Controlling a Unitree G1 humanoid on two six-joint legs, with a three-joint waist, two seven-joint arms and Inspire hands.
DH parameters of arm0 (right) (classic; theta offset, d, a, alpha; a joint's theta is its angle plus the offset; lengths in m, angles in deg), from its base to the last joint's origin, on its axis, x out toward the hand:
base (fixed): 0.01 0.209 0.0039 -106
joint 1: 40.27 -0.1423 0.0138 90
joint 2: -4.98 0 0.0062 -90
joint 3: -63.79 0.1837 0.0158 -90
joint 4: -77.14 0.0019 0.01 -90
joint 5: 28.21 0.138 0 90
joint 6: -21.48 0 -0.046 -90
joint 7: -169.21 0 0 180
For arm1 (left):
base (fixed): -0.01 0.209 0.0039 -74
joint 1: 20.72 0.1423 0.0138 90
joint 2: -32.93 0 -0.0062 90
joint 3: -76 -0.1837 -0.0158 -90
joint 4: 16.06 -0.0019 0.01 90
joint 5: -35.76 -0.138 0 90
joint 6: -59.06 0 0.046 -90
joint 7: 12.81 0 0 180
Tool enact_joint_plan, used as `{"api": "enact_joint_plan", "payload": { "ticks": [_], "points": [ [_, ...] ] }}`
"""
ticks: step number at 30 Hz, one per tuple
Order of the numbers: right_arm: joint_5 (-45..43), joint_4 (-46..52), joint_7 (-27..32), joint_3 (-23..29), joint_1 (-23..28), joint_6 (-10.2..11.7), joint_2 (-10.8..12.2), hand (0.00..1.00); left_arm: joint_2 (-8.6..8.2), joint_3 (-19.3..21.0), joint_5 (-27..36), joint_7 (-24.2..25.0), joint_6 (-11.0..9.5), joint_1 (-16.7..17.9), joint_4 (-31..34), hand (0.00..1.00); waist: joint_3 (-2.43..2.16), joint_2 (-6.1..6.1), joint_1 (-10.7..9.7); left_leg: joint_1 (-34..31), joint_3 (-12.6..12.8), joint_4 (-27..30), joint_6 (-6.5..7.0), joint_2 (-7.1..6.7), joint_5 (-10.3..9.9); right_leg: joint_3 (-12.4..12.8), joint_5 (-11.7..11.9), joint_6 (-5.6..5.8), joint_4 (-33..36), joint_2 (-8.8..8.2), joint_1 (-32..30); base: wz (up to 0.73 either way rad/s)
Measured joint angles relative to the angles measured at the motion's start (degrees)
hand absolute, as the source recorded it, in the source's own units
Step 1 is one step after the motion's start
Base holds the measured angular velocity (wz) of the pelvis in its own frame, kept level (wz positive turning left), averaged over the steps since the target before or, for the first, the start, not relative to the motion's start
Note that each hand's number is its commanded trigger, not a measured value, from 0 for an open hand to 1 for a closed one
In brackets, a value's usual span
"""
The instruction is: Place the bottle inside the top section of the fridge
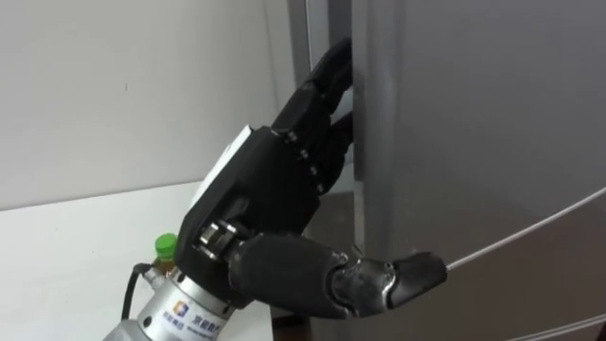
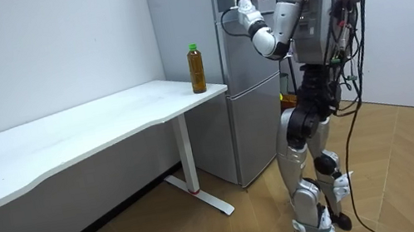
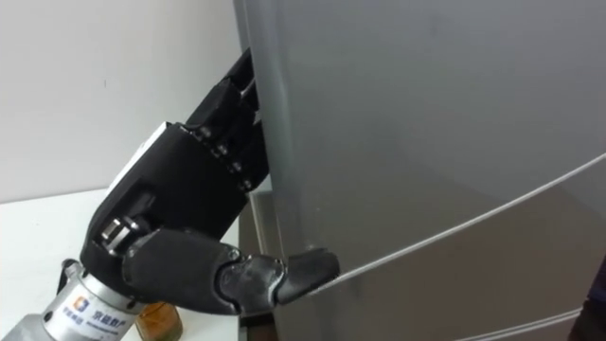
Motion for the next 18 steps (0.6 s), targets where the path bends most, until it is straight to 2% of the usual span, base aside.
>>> {"api": "enact_joint_plan", "payload": {
  "ticks": [13,16,18],
  "points": [
    [0.0,0.1,-0.7,0.0,0.1,0.4,-0.5,0.0,-0.02,-2.0,0.0,0.2,-0.2,0.0,-0.6,0.0,-0.1,0.26,-0.5,0.4,1.1,-0.2,0.03,0.01,0.0,0.9,0.0,0.07,0.0,-0.05,-0.5,-0.03],
    [0.0,0.2,-0.7,-0.1,0.0,0.4,-1.0,0.0,-0.05,-3.6,0.0,0.2,0.4,-0.1,-1.4,0.0,-0.25,0.52,-1.6,0.3,1.3,-0.2,0.04,0.03,0.0,1.2,0.0,0.07,0.1,-0.05,-0.7,-0.06],
    [0.1,0.4,-0.7,-0.3,-0.2,0.5,-1.3,0.0,-0.06,-4.4,0.0,0.2,0.4,-0.2,-1.5,0.0,-0.3,0.74,-2.0,0.4,2.4,-0.3,0.04,0.21,0.0,2.1,0.1,0.03,0.2,0.05,-1.1,-0.18]
  ]
}}
